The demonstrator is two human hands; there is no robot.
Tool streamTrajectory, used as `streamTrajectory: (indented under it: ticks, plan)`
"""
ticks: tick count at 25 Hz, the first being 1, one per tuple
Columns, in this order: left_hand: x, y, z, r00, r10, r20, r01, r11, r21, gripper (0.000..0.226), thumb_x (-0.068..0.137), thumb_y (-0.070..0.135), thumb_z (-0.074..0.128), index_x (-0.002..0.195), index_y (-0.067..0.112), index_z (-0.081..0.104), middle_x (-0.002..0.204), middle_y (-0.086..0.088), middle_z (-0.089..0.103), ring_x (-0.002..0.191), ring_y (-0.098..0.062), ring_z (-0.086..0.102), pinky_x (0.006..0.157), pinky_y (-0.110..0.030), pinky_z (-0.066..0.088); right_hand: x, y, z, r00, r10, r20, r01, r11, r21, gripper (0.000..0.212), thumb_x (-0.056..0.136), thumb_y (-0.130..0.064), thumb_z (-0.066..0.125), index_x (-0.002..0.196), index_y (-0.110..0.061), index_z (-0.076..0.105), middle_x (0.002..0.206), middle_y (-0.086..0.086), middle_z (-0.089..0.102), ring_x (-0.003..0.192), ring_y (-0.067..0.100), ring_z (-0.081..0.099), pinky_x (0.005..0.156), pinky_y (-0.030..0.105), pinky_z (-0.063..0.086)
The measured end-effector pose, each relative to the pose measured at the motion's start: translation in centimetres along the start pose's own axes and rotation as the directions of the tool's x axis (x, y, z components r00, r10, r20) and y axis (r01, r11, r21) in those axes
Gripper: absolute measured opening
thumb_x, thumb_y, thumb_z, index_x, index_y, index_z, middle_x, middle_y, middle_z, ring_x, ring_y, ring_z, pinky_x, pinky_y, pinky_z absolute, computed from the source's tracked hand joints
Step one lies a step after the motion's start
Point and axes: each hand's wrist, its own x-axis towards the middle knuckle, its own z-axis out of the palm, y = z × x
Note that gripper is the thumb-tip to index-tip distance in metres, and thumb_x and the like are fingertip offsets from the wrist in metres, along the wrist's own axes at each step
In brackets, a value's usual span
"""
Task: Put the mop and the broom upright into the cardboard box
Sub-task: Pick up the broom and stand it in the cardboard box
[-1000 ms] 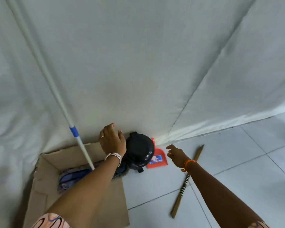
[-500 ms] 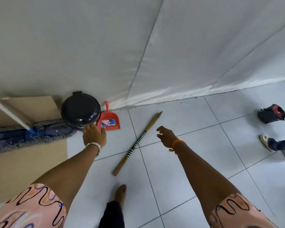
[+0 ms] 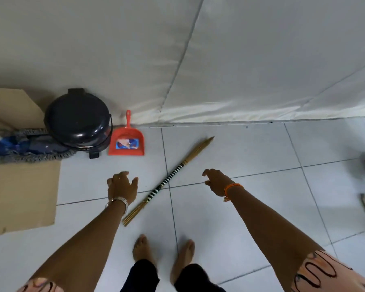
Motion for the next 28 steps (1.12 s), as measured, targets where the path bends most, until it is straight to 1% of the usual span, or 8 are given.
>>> streamTrajectory:
  ticks: [5,10,15,19,22,25,27,28]
  plan:
    - [7.2,-6.4,13.6,0.989,-0.003,0.147,-0.014,0.993,0.115,0.054,0.092,0.037,0.067,0.138,0.014,0.051,0.140,-0.019,0.049,0.137,-0.040,0.038,0.113,-0.045,0.034,15.5,4.9,9.0,0.991,-0.132,0.014,0.133,0.981,-0.141,0.044,0.099,-0.014,0.051,0.142,-0.010,0.040,0.144,0.013,0.044,0.133,0.030,0.041,0.109,0.040,0.040]
    - [13.5,-14.7,26.8,0.967,-0.028,0.253,-0.031,0.973,0.227,0.061,0.081,0.037,0.078,0.130,0.014,0.051,0.132,-0.017,0.048,0.126,-0.039,0.040,0.103,-0.043,0.041,30.4,5.5,19.4,0.967,-0.254,0.028,0.253,0.934,-0.254,0.059,0.091,-0.016,0.066,0.143,-0.012,0.039,0.147,0.012,0.042,0.135,0.032,0.042,0.106,0.048,0.046]
    - [16.0,-19.7,34.7,0.964,-0.011,0.267,-0.091,0.926,0.366,0.064,0.080,0.049,0.076,0.127,0.014,0.049,0.128,-0.011,0.051,0.119,-0.032,0.047,0.094,-0.041,0.049,39.4,5.7,25.1,0.926,-0.376,0.036,0.348,0.812,-0.468,0.058,0.083,-0.005,0.070,0.135,-0.012,0.045,0.132,0.013,0.051,0.122,0.033,0.052,0.100,0.045,0.050]
    - [17.2,-21.1,36.7,0.983,0.091,0.160,-0.138,0.939,0.315,0.045,0.088,0.042,0.070,0.118,0.014,0.054,0.120,-0.009,0.057,0.109,-0.028,0.052,0.087,-0.038,0.051,42.0,6.1,27.0,0.907,-0.420,-0.021,0.329,0.741,-0.586,0.047,0.085,-0.001,0.065,0.128,-0.011,0.048,0.132,0.014,0.047,0.122,0.034,0.051,0.097,0.046,0.052]
    - [17.5,-20.6,36.2,0.980,0.133,0.148,-0.183,0.896,0.405,0.038,0.095,0.041,0.060,0.123,0.016,0.053,0.118,-0.007,0.059,0.108,-0.025,0.056,0.087,-0.035,0.051,42.6,5.8,26.9,0.896,-0.438,-0.077,0.293,0.711,-0.639,0.033,0.093,-0.005,0.055,0.125,-0.012,0.049,0.130,0.013,0.051,0.120,0.033,0.053,0.094,0.047,0.052]
    - [16.4,-19.0,33.2,0.989,0.123,0.086,-0.148,0.895,0.421,0.029,0.095,0.035,0.064,0.115,0.019,0.050,0.089,-0.001,0.068,0.077,-0.019,0.067,0.067,-0.031,0.053,41.4,5.7,26.3,0.910,-0.413,-0.050,0.288,0.711,-0.641,0.031,0.097,-0.010,0.050,0.127,-0.016,0.048,0.124,0.009,0.059,0.114,0.031,0.059,0.095,0.048,0.049]
    - [15.9,-17.8,30.0,0.950,0.310,0.028,-0.280,0.814,0.509,0.029,0.087,0.028,0.073,0.110,0.017,0.059,0.074,0.000,0.068,0.058,-0.020,0.065,0.057,-0.031,0.052,39.3,6.0,24.6,0.921,-0.386,-0.050,0.285,0.755,-0.591,0.031,0.099,-0.012,0.046,0.129,-0.018,0.046,0.121,0.007,0.062,0.112,0.030,0.060,0.094,0.047,0.049]
    - [15.7,-16.7,27.7,0.898,0.439,-0.031,-0.342,0.740,0.579,0.026,0.087,0.025,0.071,0.110,0.016,0.064,0.074,-0.001,0.068,0.058,-0.023,0.064,0.058,-0.034,0.053,37.7,6.2,23.0,0.921,-0.386,-0.051,0.292,0.772,-0.565,0.030,0.099,-0.013,0.045,0.129,-0.019,0.045,0.120,0.007,0.061,0.112,0.029,0.058,0.093,0.046,0.050]
